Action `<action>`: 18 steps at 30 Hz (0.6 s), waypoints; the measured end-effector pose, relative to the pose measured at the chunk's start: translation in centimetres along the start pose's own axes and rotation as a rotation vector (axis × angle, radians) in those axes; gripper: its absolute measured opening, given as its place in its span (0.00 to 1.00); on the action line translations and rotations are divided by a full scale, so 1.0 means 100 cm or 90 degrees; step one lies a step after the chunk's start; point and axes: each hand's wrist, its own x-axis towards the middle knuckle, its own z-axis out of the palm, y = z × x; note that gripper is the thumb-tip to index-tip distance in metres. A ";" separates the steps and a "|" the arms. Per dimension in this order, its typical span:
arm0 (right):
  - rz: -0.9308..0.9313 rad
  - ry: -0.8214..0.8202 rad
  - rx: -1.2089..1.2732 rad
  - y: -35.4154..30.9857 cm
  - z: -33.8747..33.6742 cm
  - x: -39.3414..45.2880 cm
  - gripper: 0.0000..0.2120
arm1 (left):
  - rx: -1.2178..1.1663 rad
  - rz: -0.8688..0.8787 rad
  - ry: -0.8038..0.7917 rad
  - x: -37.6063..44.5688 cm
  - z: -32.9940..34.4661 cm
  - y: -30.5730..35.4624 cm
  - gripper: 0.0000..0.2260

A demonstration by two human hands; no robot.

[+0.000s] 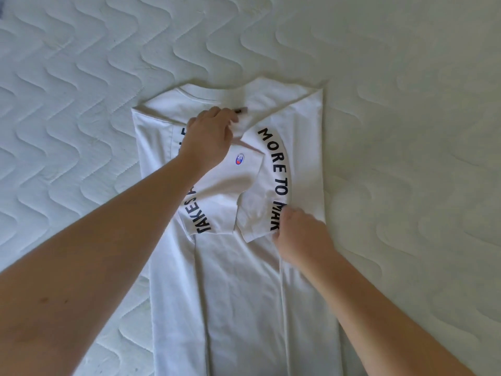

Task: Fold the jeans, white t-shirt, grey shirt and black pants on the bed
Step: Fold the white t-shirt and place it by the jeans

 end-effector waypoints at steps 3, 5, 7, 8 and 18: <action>0.016 0.152 0.186 -0.019 -0.022 0.015 0.14 | 0.018 -0.036 0.018 -0.023 -0.010 -0.028 0.18; -0.031 0.233 0.188 -0.034 -0.024 0.034 0.21 | 0.020 -0.078 0.052 -0.039 -0.014 -0.041 0.19; -0.057 0.241 0.151 -0.046 -0.024 0.053 0.27 | 0.018 -0.125 0.078 -0.053 -0.016 -0.053 0.18; -0.049 0.226 0.126 -0.050 -0.022 0.062 0.29 | 0.012 -0.147 0.079 -0.059 -0.017 -0.059 0.17; -0.088 0.375 0.181 -0.074 -0.021 0.056 0.08 | -0.096 -0.192 -0.131 -0.051 -0.037 -0.088 0.20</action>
